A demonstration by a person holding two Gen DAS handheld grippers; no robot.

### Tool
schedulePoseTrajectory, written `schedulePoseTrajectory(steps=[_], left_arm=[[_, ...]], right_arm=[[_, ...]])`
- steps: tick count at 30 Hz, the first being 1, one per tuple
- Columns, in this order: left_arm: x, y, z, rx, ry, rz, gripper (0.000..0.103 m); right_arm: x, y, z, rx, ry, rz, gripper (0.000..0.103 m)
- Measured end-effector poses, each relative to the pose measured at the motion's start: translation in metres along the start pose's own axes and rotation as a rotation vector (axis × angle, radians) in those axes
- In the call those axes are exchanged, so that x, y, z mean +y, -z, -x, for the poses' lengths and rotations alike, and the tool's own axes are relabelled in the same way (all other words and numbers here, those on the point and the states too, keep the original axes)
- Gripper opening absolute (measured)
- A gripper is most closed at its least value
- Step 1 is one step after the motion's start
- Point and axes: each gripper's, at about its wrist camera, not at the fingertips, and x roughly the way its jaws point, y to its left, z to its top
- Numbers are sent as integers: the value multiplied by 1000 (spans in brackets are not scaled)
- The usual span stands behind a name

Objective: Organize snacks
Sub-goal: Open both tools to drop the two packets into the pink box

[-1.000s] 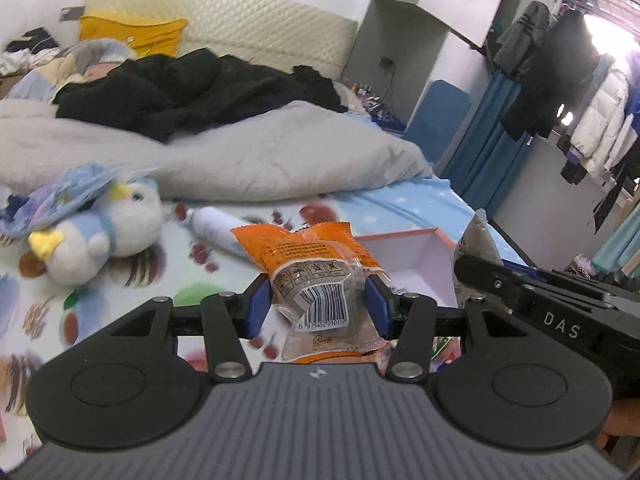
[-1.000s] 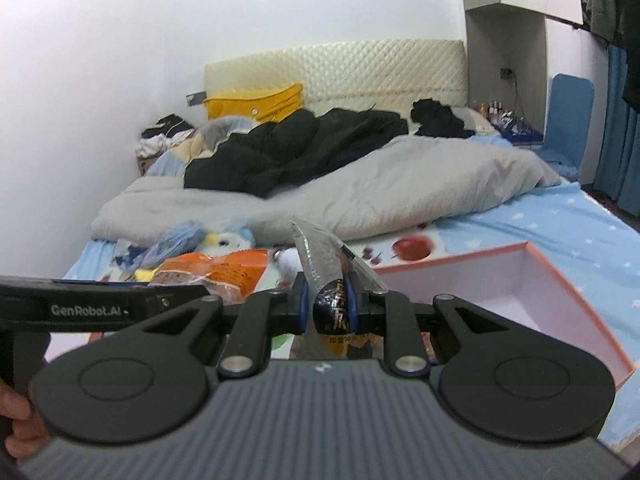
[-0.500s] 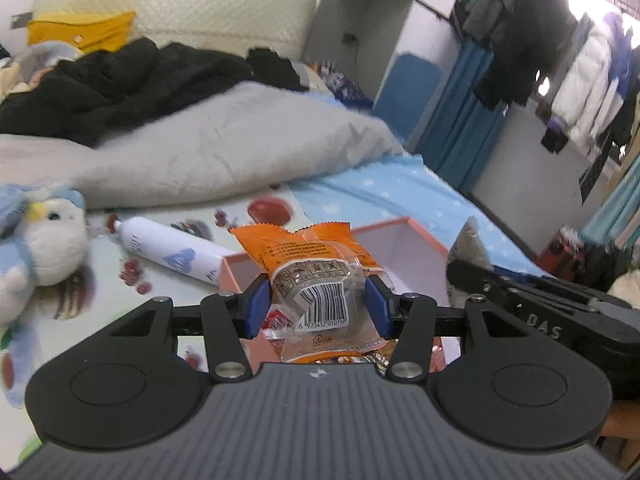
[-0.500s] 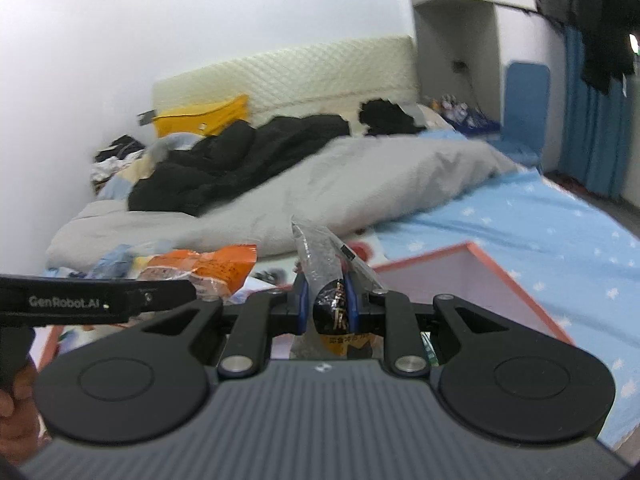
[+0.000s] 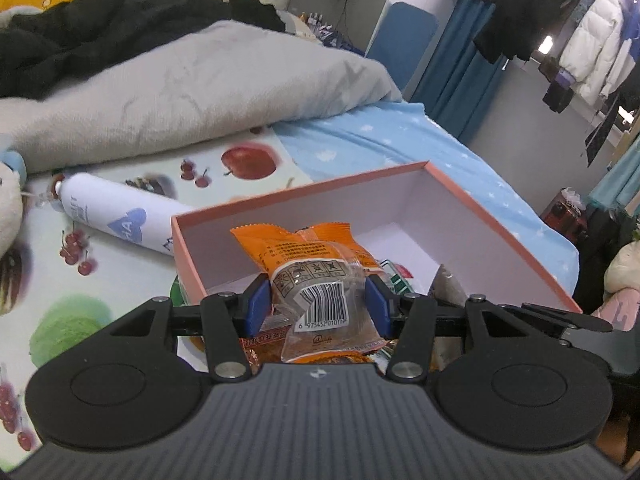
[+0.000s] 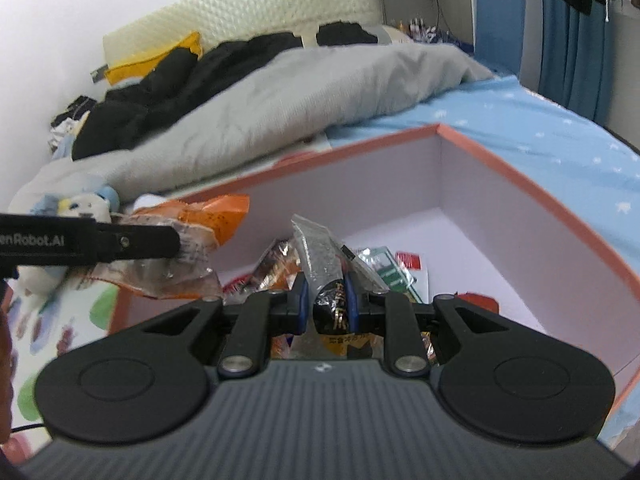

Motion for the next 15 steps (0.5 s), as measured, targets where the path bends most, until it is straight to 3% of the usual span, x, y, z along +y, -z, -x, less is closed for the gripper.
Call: schedulePoseTrajectory(steps=[15], left_arm=[[18, 9, -18, 5, -8, 13, 58]], right_arm=[[1, -4, -7, 17, 84, -13, 24]])
